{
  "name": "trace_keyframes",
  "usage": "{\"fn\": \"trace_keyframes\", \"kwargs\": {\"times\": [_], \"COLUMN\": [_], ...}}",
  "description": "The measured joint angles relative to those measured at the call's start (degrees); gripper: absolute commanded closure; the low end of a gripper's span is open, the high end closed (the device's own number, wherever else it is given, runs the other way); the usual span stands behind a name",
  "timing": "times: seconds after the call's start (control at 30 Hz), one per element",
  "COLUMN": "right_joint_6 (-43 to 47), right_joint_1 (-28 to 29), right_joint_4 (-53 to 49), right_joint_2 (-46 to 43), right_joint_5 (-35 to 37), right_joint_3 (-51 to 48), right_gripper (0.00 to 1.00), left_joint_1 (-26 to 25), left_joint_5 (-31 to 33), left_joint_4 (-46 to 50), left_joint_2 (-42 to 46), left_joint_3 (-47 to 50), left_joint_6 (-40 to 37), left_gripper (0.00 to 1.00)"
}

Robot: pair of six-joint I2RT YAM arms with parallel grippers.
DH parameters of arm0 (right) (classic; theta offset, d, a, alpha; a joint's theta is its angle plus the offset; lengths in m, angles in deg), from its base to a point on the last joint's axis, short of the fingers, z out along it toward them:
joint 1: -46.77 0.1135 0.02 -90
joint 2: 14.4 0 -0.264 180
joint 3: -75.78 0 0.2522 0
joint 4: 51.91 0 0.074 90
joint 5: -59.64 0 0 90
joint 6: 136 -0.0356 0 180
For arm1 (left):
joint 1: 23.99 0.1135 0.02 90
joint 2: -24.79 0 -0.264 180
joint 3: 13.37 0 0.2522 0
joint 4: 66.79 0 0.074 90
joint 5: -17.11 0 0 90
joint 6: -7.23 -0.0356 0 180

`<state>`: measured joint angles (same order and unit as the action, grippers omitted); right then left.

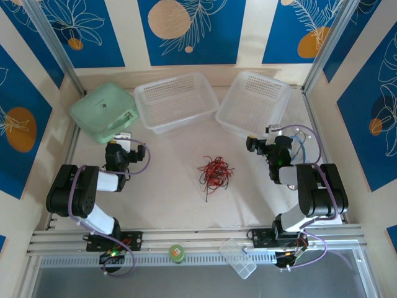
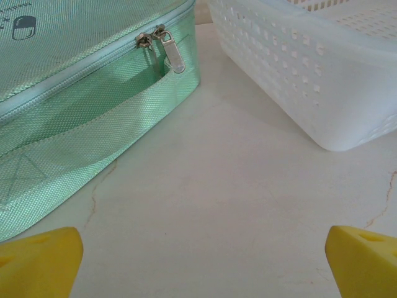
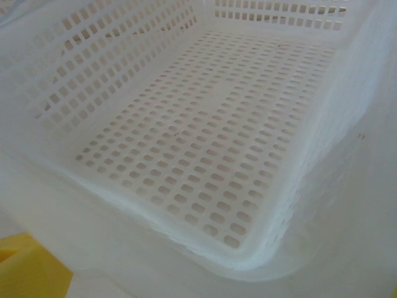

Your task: Untangle the cables

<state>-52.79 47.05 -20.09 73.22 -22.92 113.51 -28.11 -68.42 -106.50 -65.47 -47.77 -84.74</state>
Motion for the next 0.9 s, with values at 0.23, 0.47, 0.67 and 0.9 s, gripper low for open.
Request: {"fn": "trace_keyframes", "kwargs": {"times": [0.23, 0.47, 0.67, 0.9], "right_joint_6": [0.00, 0.00, 0.00, -0.07], "right_joint_1": [0.00, 0.00, 0.00, 0.98], "right_joint_4": [-0.02, 0.00, 0.00, -3.78], "right_joint_2": [0.00, -0.02, 0.00, -4.20], "right_joint_5": [0.00, 0.00, 0.00, 2.40], "right_joint_3": [0.00, 0.00, 0.00, -0.50], "right_gripper": [0.01, 0.01, 0.01, 0.02], "left_joint_1": [0.00, 0.00, 0.00, -0.13], "left_joint_5": [0.00, 0.00, 0.00, 3.54], "left_joint_4": [0.00, 0.00, 0.00, 4.42], "left_joint_2": [0.00, 0.00, 0.00, 5.46], "left_joint_3": [0.00, 0.00, 0.00, 0.13], "left_joint_6": [0.00, 0.00, 0.00, 0.42], "left_gripper": [0.00, 0.00, 0.00, 0.00]}}
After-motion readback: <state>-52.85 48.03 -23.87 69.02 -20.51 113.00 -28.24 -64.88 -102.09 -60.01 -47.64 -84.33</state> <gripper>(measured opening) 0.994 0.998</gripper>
